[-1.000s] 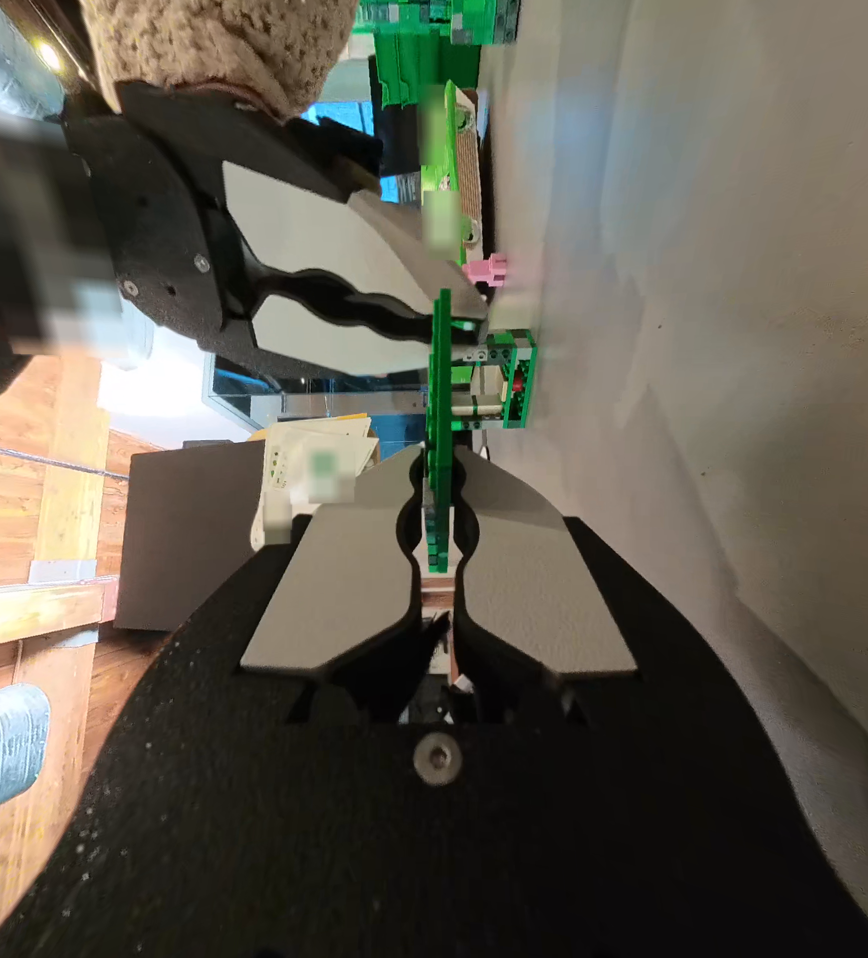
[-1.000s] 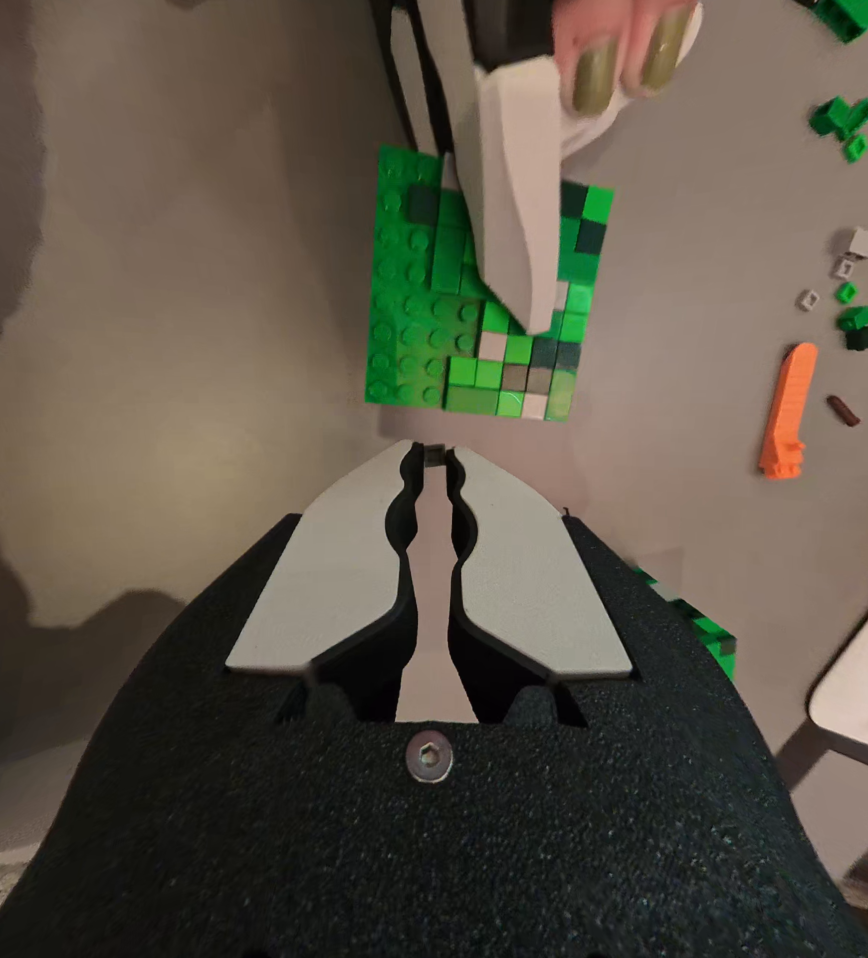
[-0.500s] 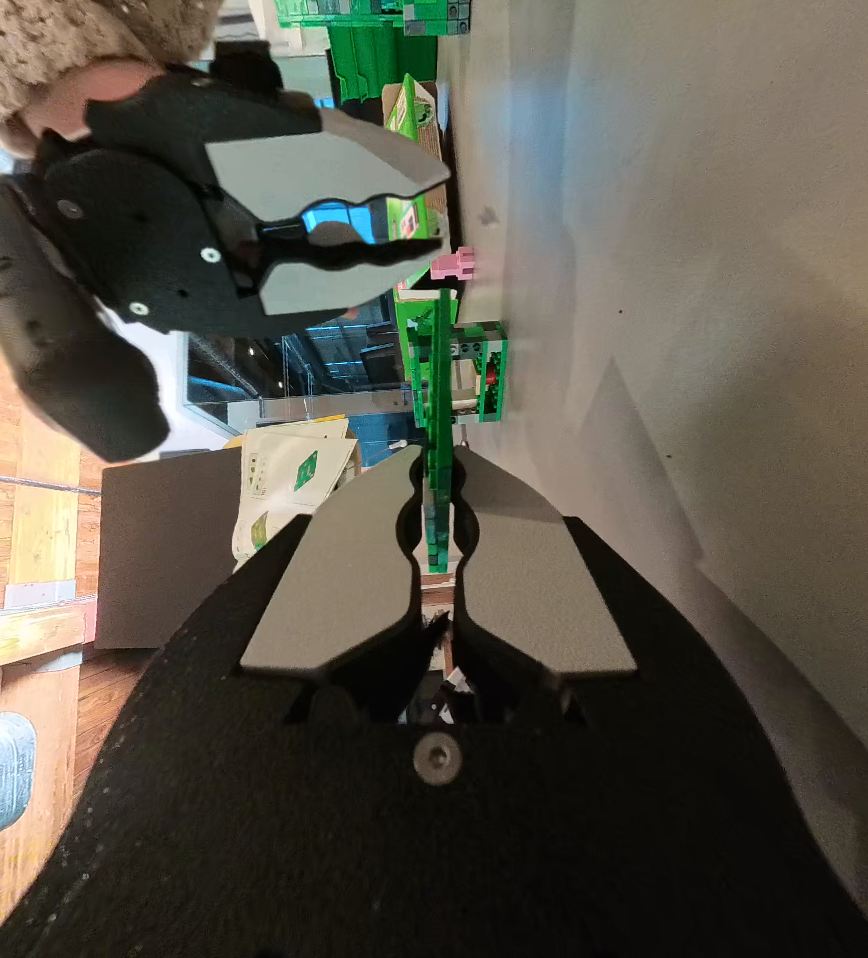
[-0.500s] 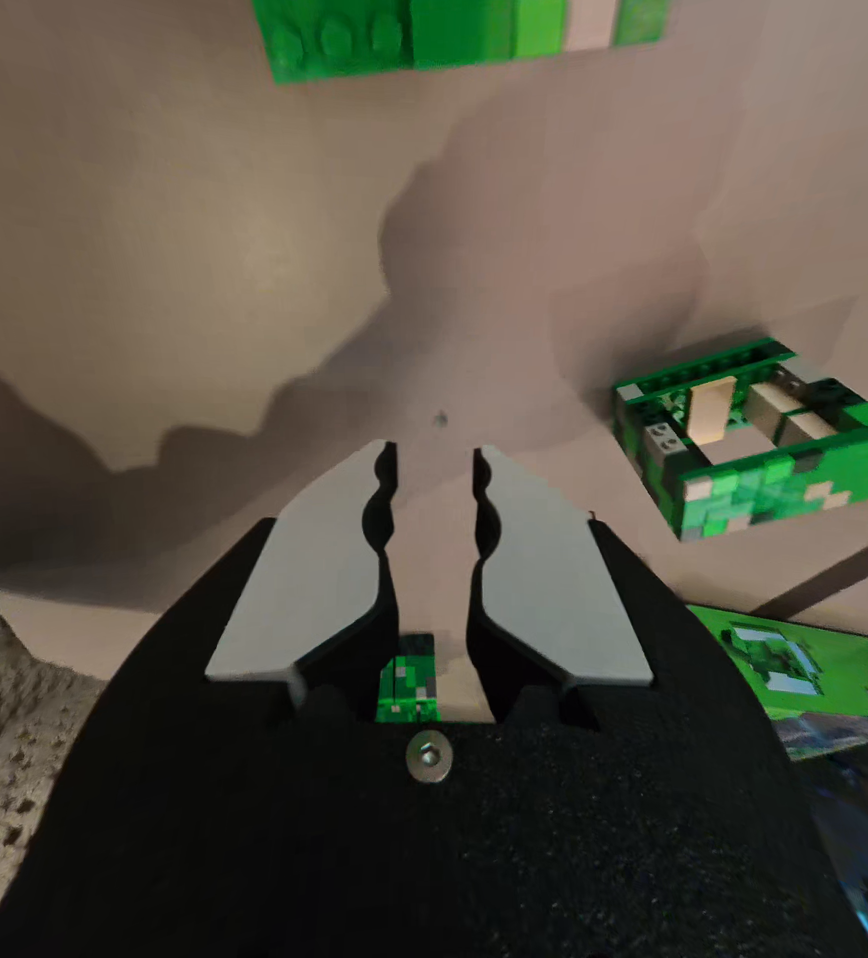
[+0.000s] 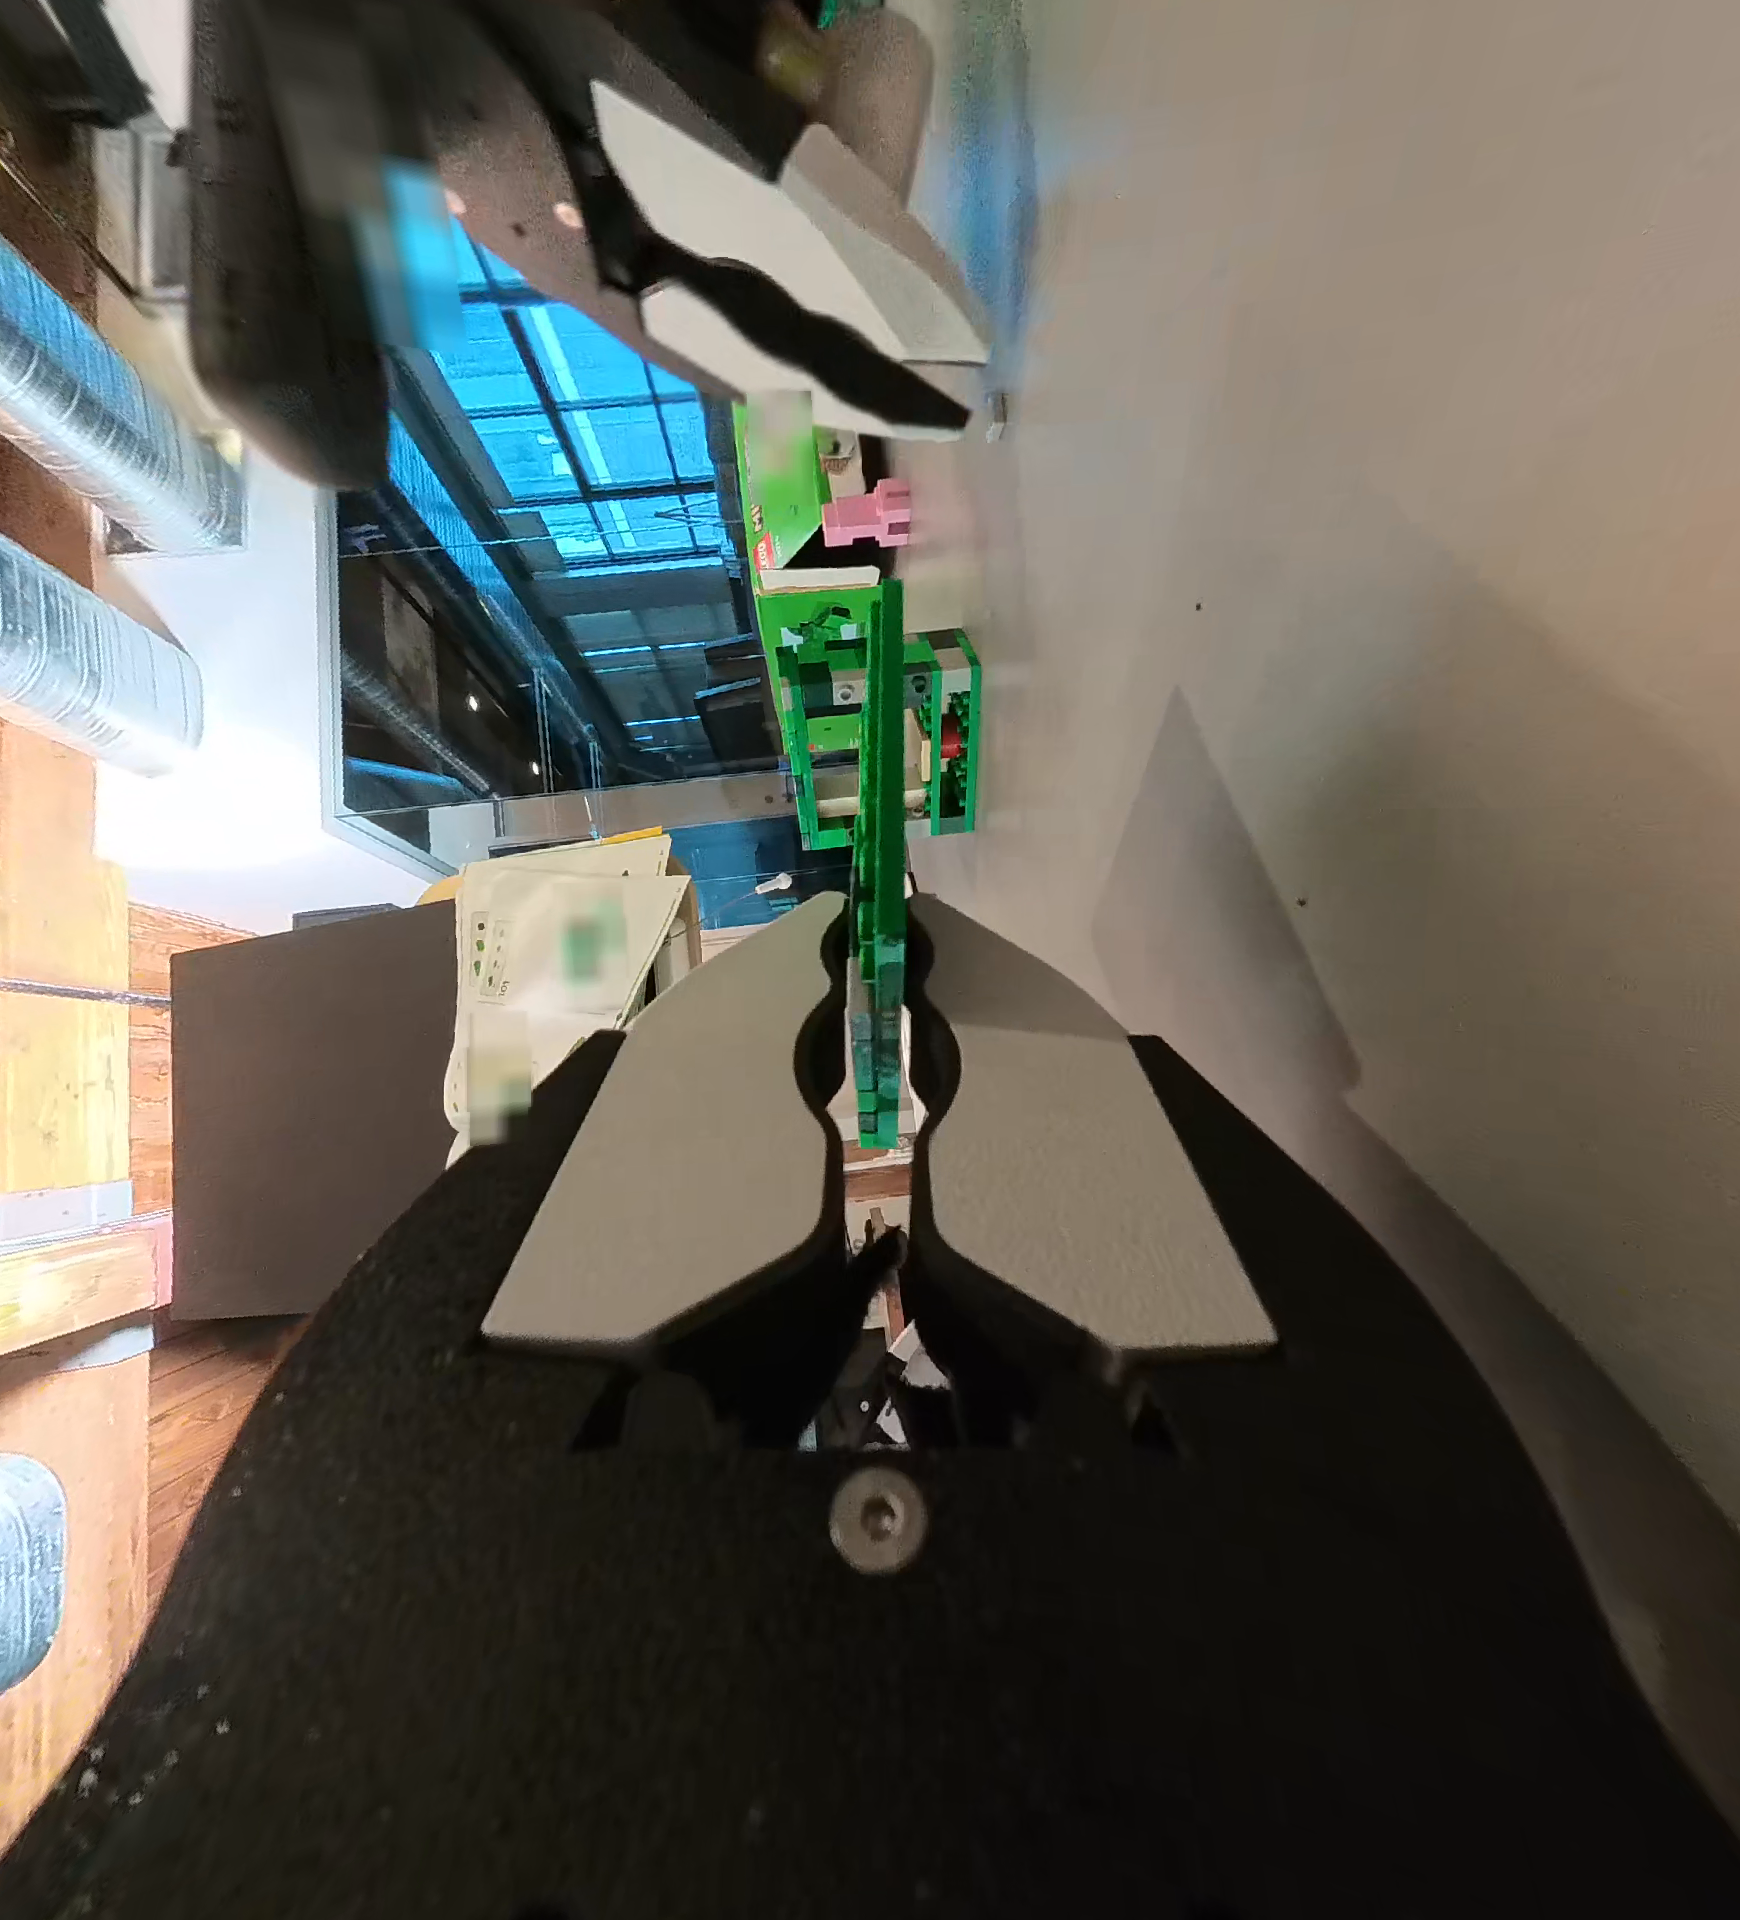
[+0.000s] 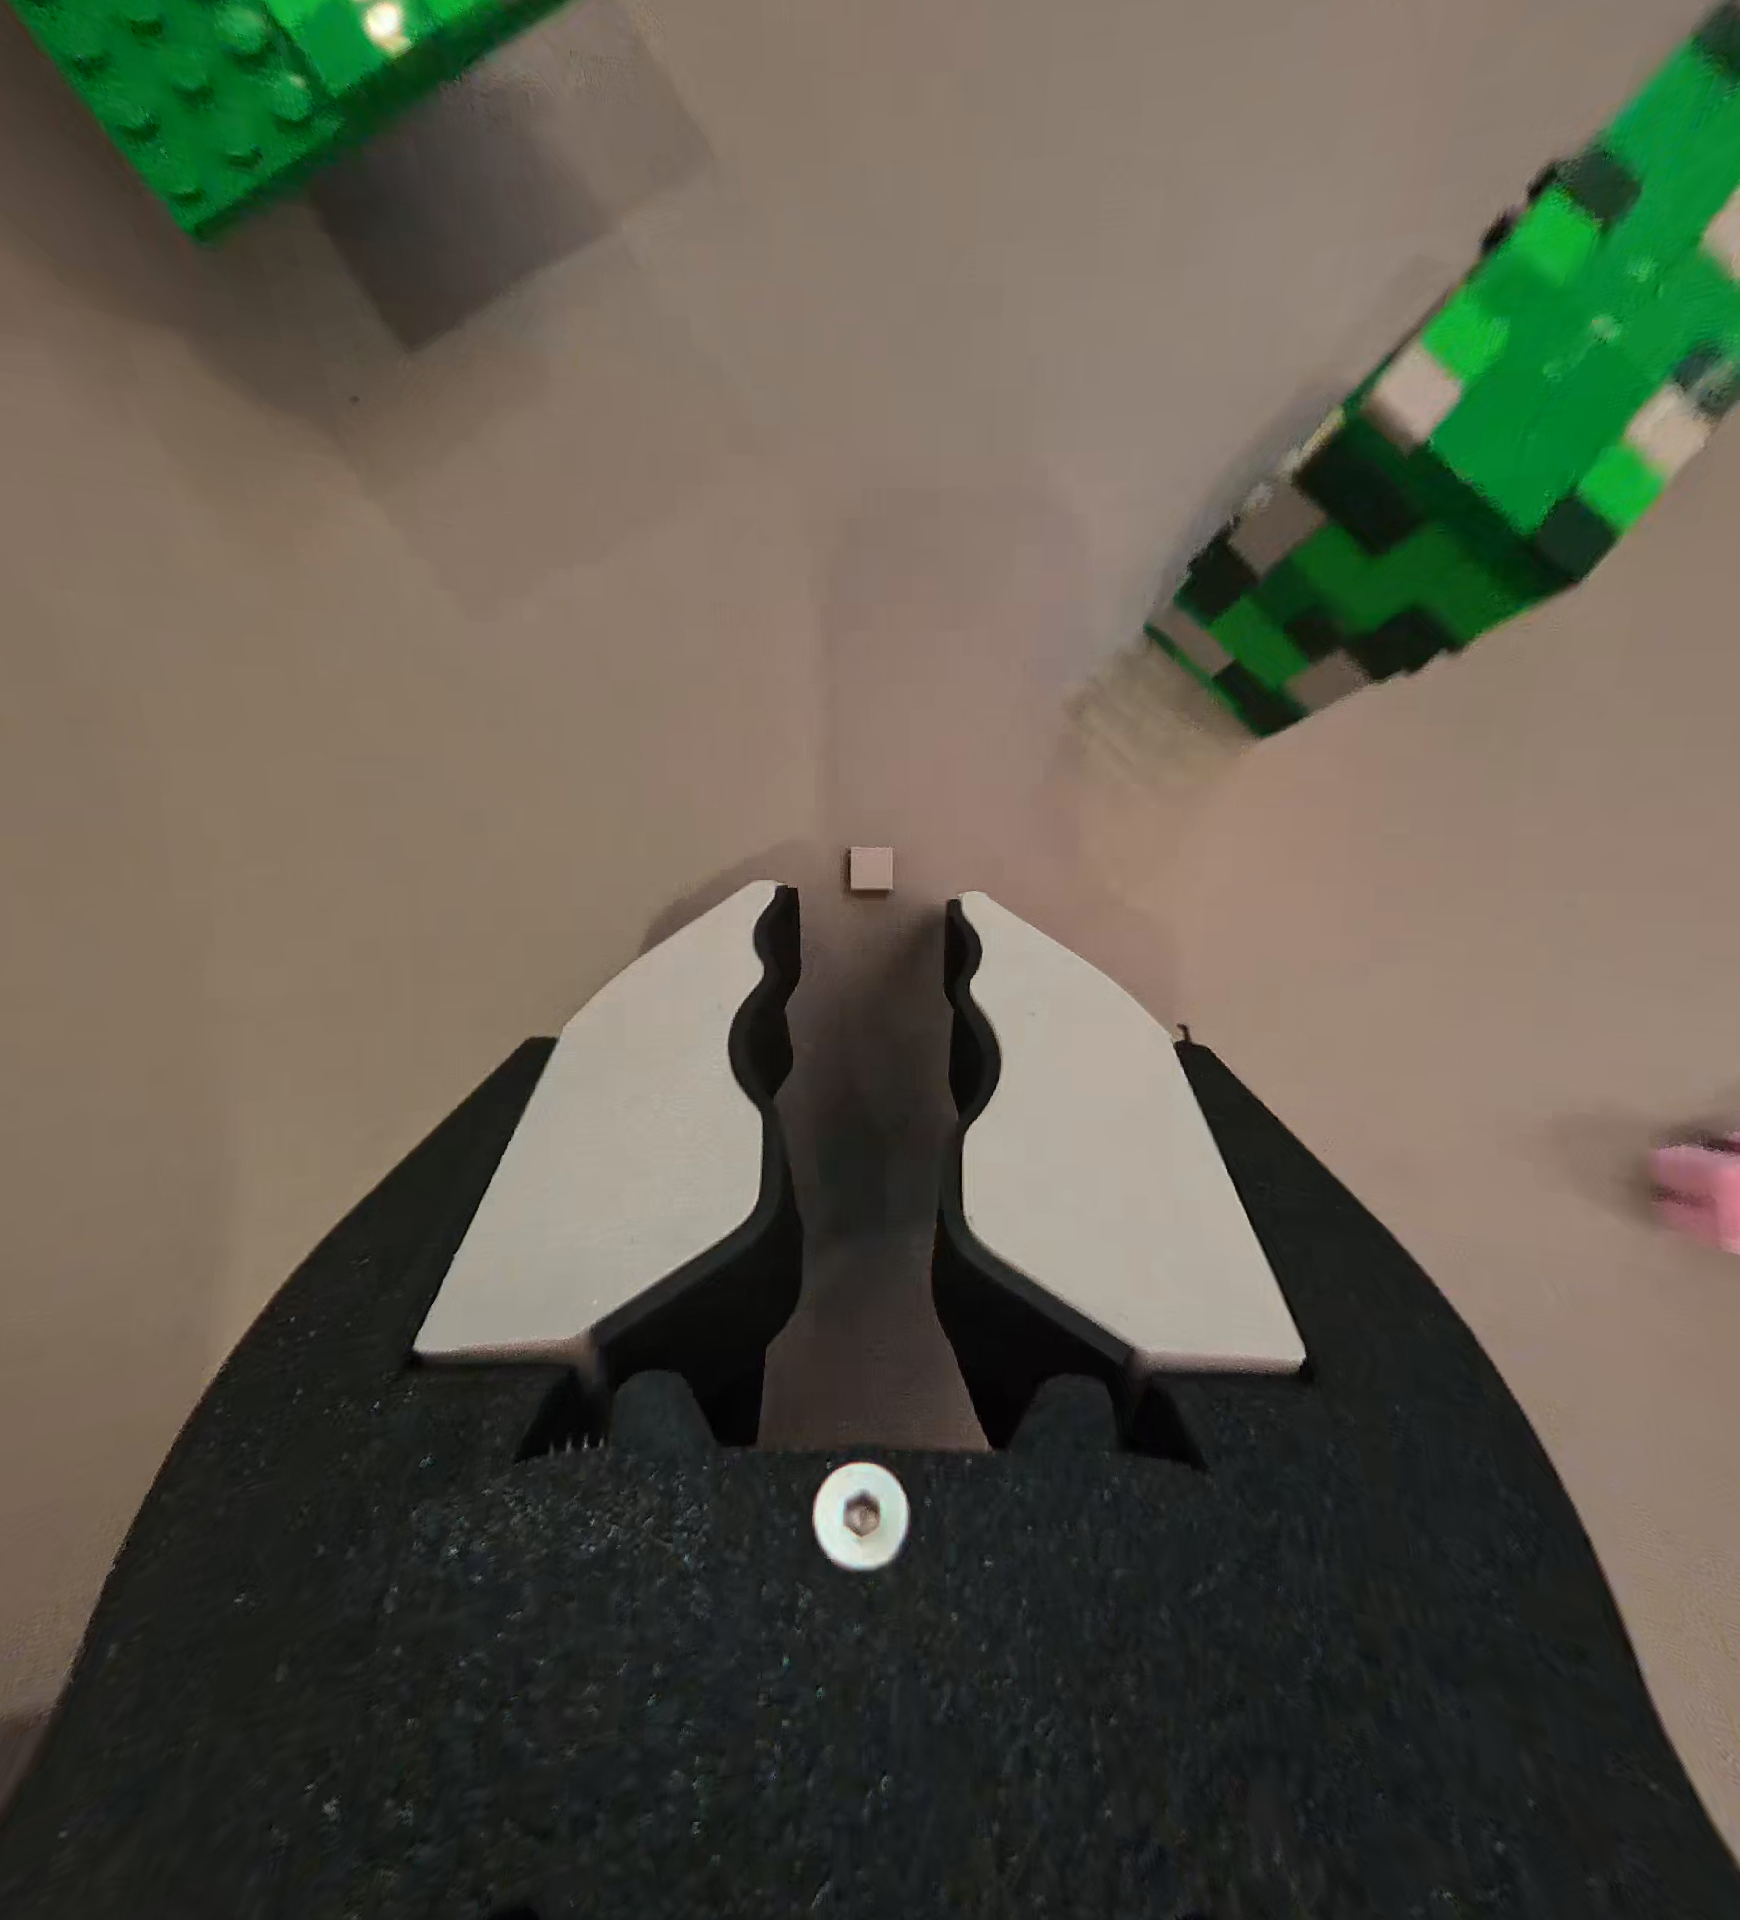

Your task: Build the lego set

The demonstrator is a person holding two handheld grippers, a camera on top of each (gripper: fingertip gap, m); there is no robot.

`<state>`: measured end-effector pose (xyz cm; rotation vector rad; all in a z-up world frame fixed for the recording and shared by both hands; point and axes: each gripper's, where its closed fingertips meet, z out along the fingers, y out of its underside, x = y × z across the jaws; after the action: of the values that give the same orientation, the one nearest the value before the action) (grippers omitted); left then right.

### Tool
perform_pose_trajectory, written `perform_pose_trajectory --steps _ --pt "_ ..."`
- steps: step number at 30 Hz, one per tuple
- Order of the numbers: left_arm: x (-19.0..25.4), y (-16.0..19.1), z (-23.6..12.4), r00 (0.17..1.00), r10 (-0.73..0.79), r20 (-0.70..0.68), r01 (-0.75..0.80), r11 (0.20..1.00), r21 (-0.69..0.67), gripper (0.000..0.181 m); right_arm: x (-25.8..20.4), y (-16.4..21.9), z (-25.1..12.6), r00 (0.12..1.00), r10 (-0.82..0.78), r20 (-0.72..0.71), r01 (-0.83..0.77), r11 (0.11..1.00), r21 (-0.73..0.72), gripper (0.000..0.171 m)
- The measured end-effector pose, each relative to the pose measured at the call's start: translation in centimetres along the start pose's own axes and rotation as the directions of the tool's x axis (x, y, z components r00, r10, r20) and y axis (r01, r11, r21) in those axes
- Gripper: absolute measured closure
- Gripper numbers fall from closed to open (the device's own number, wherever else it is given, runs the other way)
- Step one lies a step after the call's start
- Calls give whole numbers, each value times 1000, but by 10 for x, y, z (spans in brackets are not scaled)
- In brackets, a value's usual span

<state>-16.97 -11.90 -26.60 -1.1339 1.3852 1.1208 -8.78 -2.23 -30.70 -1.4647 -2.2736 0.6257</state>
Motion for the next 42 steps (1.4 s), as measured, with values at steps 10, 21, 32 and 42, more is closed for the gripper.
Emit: perform_pose_trajectory --steps 10,21,32,42 --pt "-3 -5 -3 1000 10 23 -10 999 32 176 -1 -5 6 998 7 66 -18 985 172 155" --pt "-19 -26 -1 997 -50 50 44 994 104 176 -69 -100 -27 945 -273 179 166 875 455 165" --pt "-22 -31 2 998 -46 45 41 993 115 176 -96 -114 -7 879 -421 224 329 876 353 164" --pt "-21 -29 4 998 -49 36 45 994 103 175 -99 -112 -6 873 -445 200 369 871 325 152"
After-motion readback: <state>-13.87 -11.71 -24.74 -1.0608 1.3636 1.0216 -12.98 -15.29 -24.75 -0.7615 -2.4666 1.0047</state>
